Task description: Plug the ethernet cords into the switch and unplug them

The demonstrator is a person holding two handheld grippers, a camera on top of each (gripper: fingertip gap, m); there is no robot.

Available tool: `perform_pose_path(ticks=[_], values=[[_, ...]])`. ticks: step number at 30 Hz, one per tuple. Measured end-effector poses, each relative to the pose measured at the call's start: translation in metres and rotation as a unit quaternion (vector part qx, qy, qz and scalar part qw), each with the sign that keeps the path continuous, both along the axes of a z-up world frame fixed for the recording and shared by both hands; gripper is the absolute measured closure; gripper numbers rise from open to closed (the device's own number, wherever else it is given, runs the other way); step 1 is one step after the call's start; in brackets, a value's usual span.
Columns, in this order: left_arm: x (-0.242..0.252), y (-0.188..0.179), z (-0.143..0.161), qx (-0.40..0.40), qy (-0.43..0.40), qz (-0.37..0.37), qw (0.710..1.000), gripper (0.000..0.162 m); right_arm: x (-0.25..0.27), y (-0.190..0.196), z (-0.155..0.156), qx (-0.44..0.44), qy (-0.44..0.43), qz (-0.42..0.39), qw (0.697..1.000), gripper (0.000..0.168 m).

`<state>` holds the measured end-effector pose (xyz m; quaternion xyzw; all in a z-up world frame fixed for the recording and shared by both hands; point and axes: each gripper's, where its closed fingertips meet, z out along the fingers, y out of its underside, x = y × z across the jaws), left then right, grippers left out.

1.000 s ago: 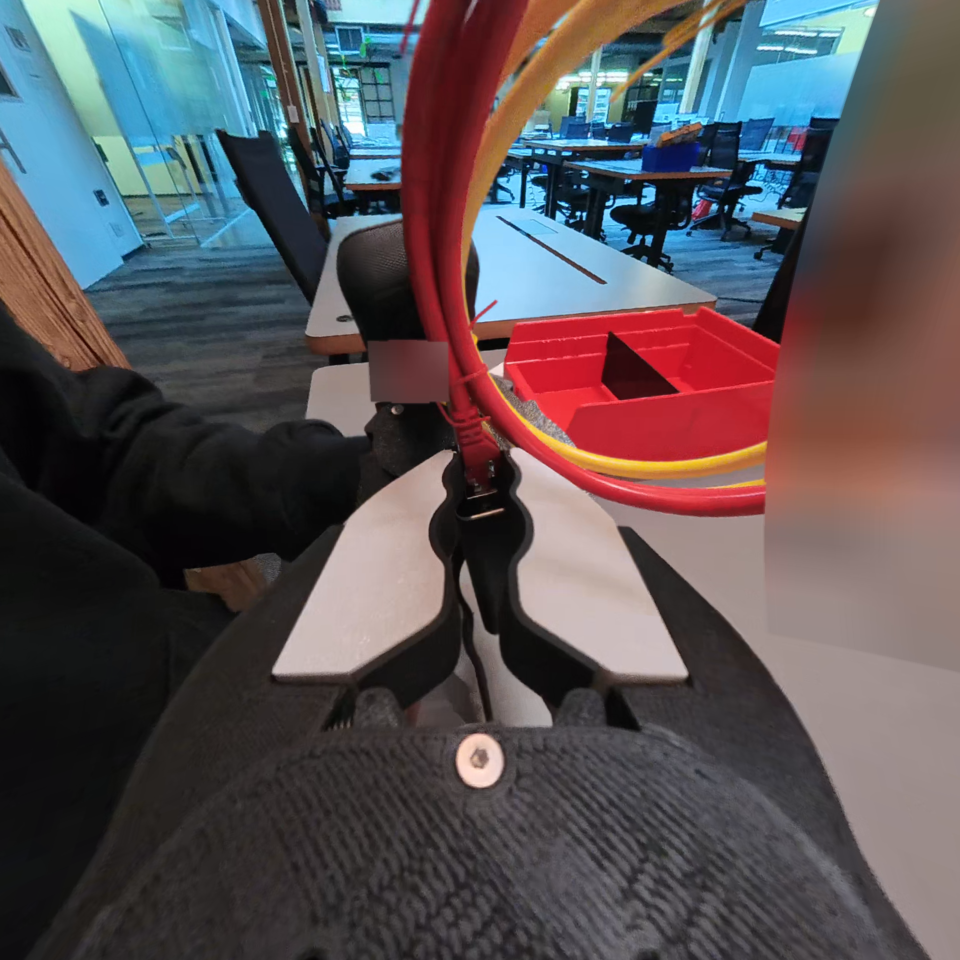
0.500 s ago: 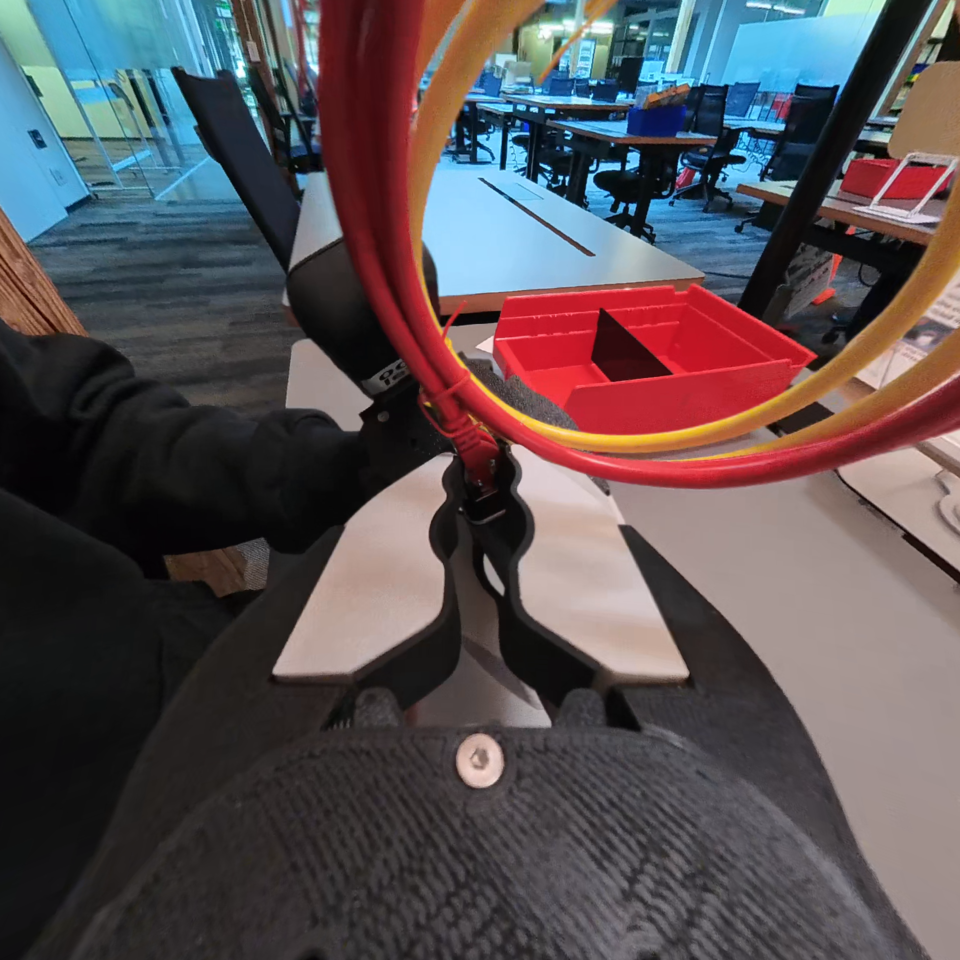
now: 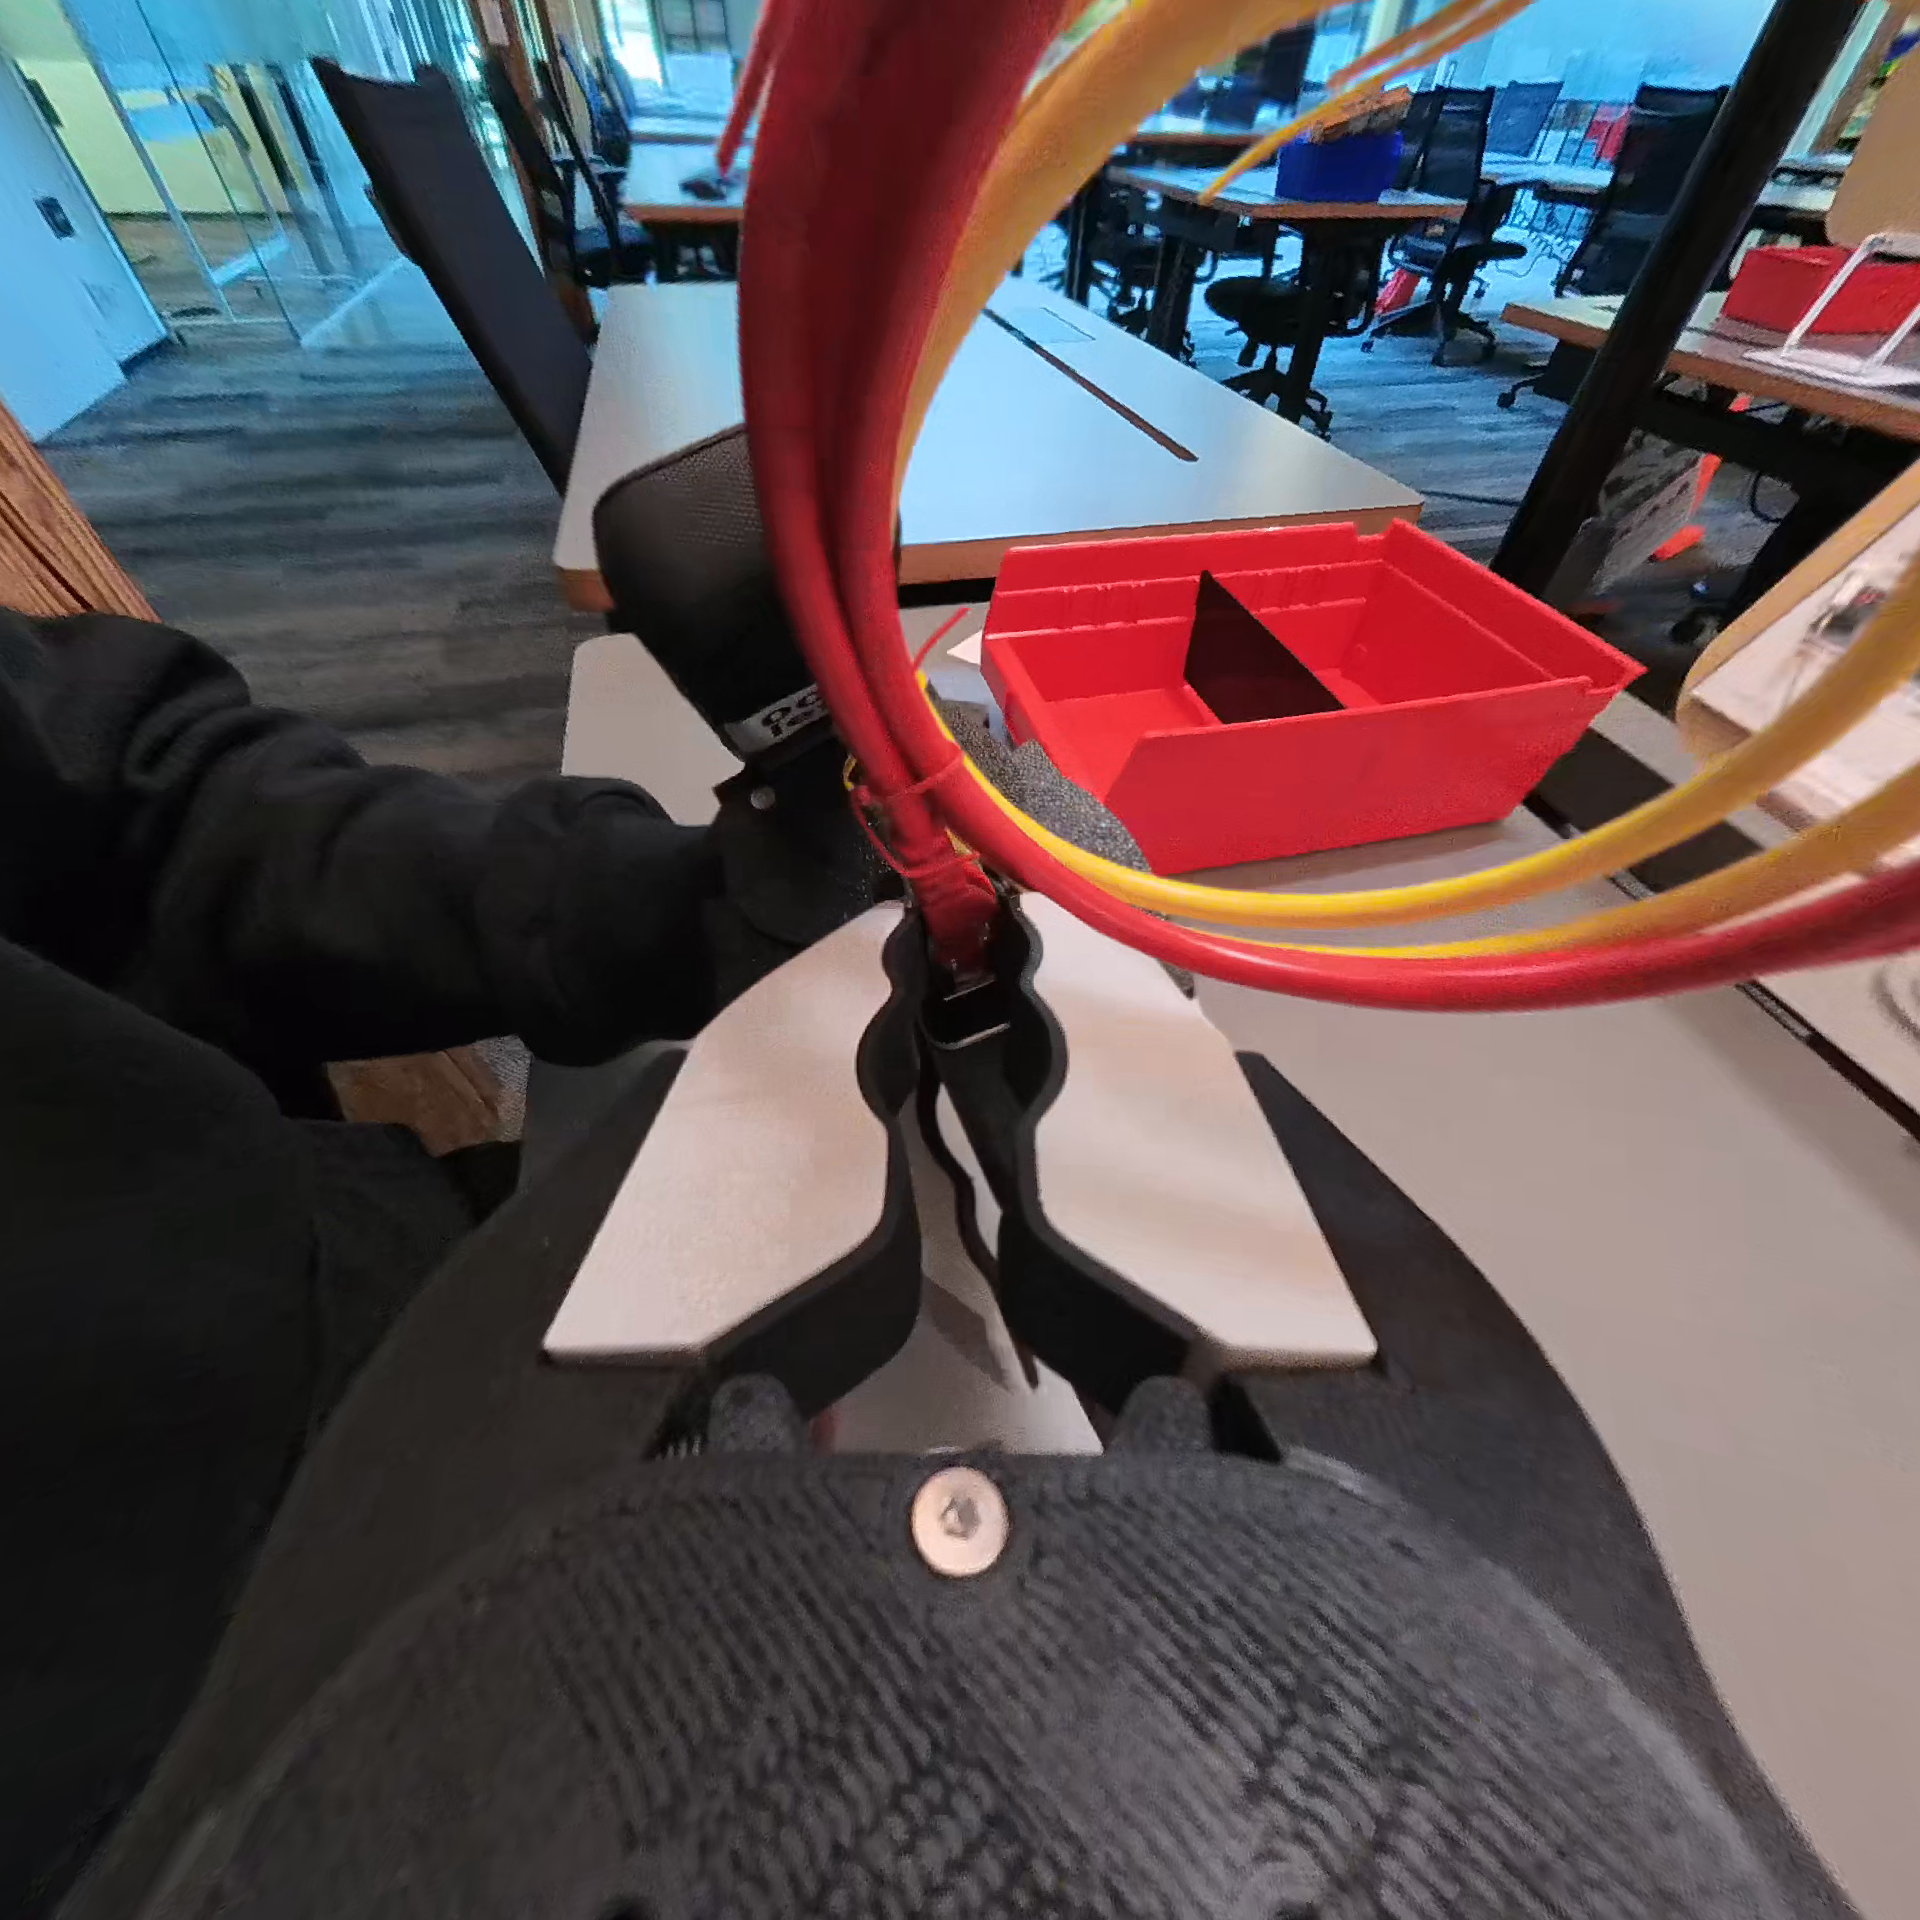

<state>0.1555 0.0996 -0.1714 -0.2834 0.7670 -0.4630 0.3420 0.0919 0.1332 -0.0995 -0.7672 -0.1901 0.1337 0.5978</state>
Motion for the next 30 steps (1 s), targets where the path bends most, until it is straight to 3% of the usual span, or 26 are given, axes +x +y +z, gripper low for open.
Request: perform_pose_path(ticks=[8, 12, 17, 21, 26, 30], values=[[0.001, -0.011, -0.01, -0.063, 0.035, -0.014, 0.997, 0.114, 0.006, 0.001, -0.009, -0.015, 0.039, 0.006, 0.999, 0.154], [0.005, 0.002, -0.019, -0.005, 0.027, 0.023, 0.999, 0.114, 0.006, 0.001, -0.014, -0.024, 0.036, 0.009, 0.999, 0.154], [-0.001, -0.014, -0.016, -0.097, 0.053, -0.021, 0.994, 0.118, 0.007, 0.002, -0.015, -0.028, 0.051, 0.017, 0.998, 0.155], [0.007, 0.004, -0.026, -0.01, 0.042, 0.043, 0.998, 0.114, 0.008, 0.001, -0.02, -0.037, 0.056, 0.014, 0.998, 0.154], [0.006, -0.006, -0.023, -0.069, 0.061, 0.021, 0.996, 0.114, 0.012, 0.002, -0.017, -0.033, 0.077, 0.017, 0.996, 0.154], [0.008, 0.001, -0.029, -0.018, 0.063, 0.04, 0.997, 0.114, 0.013, 0.0, -0.021, -0.044, 0.083, 0.016, 0.995, 0.155]])
